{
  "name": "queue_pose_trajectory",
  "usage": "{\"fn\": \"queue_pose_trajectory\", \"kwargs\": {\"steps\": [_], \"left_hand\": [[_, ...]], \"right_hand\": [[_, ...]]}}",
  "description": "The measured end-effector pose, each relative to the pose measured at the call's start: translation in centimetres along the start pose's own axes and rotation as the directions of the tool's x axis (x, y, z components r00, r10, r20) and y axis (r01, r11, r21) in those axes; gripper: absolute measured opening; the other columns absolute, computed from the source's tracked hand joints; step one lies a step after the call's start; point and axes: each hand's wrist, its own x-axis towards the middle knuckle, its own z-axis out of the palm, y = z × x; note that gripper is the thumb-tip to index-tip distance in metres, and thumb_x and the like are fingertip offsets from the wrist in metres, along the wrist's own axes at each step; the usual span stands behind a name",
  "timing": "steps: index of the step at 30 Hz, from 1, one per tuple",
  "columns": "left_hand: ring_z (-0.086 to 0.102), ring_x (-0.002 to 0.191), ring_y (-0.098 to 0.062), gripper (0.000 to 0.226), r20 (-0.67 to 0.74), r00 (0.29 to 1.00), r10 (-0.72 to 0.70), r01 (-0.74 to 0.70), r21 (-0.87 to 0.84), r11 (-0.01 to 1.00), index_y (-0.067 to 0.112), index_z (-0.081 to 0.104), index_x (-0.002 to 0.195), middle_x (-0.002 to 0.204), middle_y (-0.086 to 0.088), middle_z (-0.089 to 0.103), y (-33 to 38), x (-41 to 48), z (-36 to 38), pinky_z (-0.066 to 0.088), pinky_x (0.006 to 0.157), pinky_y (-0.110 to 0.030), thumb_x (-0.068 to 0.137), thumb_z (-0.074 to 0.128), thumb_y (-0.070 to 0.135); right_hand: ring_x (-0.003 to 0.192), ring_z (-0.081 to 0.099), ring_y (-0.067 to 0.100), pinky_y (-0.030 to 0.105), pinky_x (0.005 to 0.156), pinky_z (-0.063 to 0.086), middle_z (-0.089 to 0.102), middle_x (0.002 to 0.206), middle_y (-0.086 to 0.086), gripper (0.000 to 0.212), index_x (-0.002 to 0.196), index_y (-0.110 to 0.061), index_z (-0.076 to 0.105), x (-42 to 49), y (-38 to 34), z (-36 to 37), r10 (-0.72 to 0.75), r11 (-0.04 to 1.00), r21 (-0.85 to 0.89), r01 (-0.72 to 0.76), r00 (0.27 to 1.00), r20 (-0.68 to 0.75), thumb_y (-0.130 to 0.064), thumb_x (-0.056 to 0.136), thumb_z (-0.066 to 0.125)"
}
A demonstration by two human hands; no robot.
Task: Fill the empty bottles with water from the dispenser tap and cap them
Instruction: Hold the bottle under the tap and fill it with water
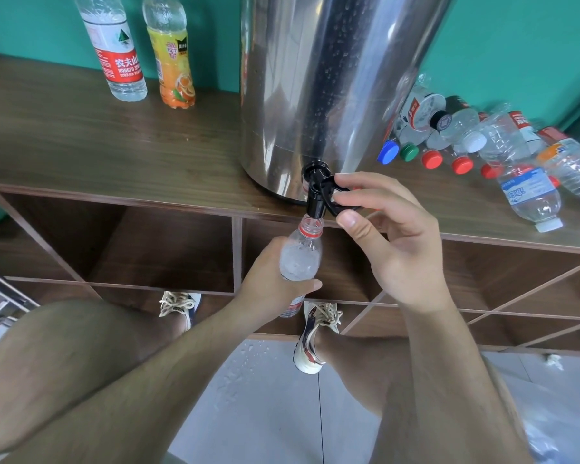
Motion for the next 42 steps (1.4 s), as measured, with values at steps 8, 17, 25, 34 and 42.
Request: {"fn": "queue_pose_trajectory", "kwargs": {"steps": [8, 17, 25, 34, 42], "left_hand": [[0.057, 0.102, 0.002, 0.068, -0.007, 1.0, 0.006, -0.006, 0.004, 1.0, 0.043, 0.042, 0.123, 0.11, 0.027, 0.053, -0.12, 0.11, 0.14, 0.037, 0.074, -0.006, 0.076, 0.09, 0.039], [0.057, 0.102, 0.003, 0.069, -0.029, 0.999, 0.028, -0.028, 0.012, 1.0, 0.043, 0.042, 0.125, 0.11, 0.027, 0.053, -0.17, 0.34, 0.23, 0.037, 0.075, -0.007, 0.075, 0.09, 0.039], [0.055, 0.094, 0.01, 0.069, -0.038, 0.999, 0.017, -0.015, 0.048, 0.999, 0.045, 0.039, 0.123, 0.103, 0.032, 0.049, -0.3, 0.46, 0.28, 0.039, 0.065, 0.003, 0.076, 0.089, 0.042], [0.057, 0.101, 0.005, 0.069, -0.045, 0.998, 0.04, -0.039, 0.018, 0.999, 0.043, 0.042, 0.124, 0.11, 0.025, 0.054, -0.3, 0.34, 0.15, 0.039, 0.07, -0.003, 0.075, 0.09, 0.039], [0.055, 0.098, 0.009, 0.067, -0.043, 0.998, 0.051, -0.05, 0.026, 0.998, 0.043, 0.042, 0.123, 0.106, 0.03, 0.051, -0.33, 0.3, 0.04, 0.037, 0.068, 0.007, 0.077, 0.09, 0.037]], "right_hand": [[0.126, 0.062, 0.019, 0.024, 0.078, 0.052, 0.063, 0.139, 0.007, 0.026, 0.12, -0.016, 0.069, 0.14, -0.34, -0.17, 0.038, 0.998, 0.054, -0.042, 0.996, 0.075, -0.005, 0.097, 0.068], [0.138, 0.055, 0.014, 0.02, 0.079, 0.053, 0.06, 0.146, 0.002, 0.034, 0.13, -0.015, 0.064, 0.3, -0.84, 0.25, 0.039, 0.999, 0.031, -0.043, 0.994, 0.104, -0.003, 0.098, 0.066], [0.138, 0.056, 0.021, 0.026, 0.087, 0.051, 0.06, 0.145, 0.005, 0.032, 0.128, -0.013, 0.065, 0.29, -0.53, 0.34, 0.016, 1.0, -0.001, -0.016, 0.995, 0.101, 0.001, 0.098, 0.065], [0.137, 0.057, 0.019, 0.026, 0.084, 0.053, 0.061, 0.144, 0.004, 0.033, 0.126, -0.017, 0.065, 0.29, -0.61, 0.33, 0.026, 1.0, 0.014, -0.028, 0.996, 0.089, 0.0, 0.098, 0.064], [0.134, 0.059, 0.018, 0.043, 0.081, 0.058, 0.061, 0.144, 0.004, 0.031, 0.125, -0.015, 0.066, 0.25, -0.22, 0.27, 0.028, 1.0, -0.01, -0.027, 0.996, 0.085, 0.0, 0.098, 0.064]]}}
